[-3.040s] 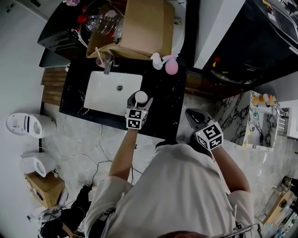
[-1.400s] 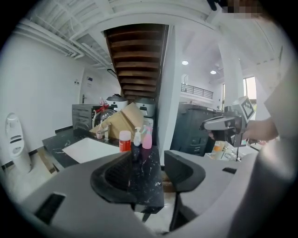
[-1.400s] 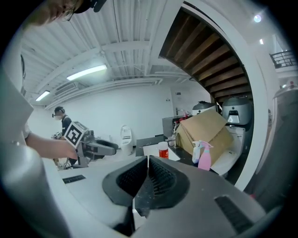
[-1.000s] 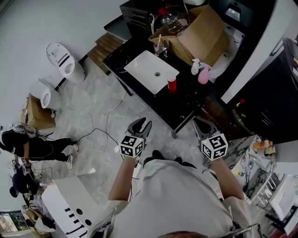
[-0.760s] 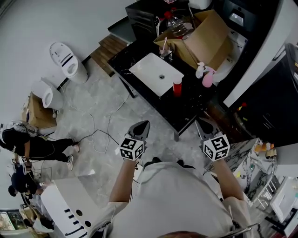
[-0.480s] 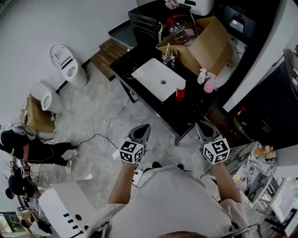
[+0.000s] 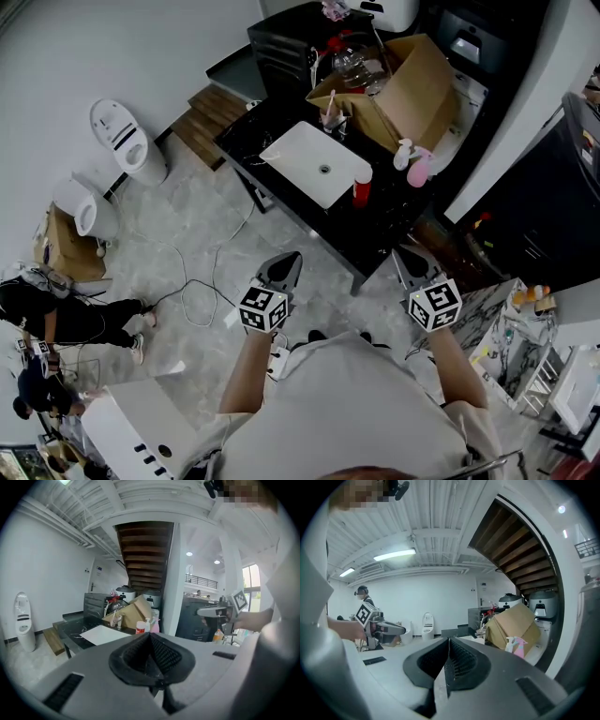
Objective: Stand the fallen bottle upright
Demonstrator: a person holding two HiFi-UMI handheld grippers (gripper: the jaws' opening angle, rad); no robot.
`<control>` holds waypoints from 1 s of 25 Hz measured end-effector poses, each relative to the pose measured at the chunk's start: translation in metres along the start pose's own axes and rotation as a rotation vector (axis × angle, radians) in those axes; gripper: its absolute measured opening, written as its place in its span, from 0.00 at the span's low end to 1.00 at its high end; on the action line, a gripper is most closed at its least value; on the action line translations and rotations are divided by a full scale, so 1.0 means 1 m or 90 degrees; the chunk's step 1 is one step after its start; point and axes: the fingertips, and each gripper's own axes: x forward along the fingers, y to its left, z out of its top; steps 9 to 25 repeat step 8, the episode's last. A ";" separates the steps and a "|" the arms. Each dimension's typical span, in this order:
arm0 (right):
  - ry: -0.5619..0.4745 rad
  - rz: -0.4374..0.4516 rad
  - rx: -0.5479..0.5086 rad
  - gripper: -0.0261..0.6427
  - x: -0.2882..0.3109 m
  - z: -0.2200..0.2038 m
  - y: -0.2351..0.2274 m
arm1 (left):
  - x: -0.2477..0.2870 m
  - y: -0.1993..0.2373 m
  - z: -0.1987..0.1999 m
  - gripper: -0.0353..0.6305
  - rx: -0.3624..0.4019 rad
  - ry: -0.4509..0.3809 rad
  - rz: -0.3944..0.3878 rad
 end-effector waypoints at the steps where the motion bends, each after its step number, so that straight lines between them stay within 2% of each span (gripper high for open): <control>1: 0.002 0.001 -0.001 0.09 0.001 0.000 0.001 | 0.000 0.001 0.001 0.06 -0.001 -0.003 -0.002; 25: 0.001 0.004 -0.007 0.09 0.005 0.002 0.006 | -0.002 0.005 0.006 0.06 -0.002 -0.013 -0.005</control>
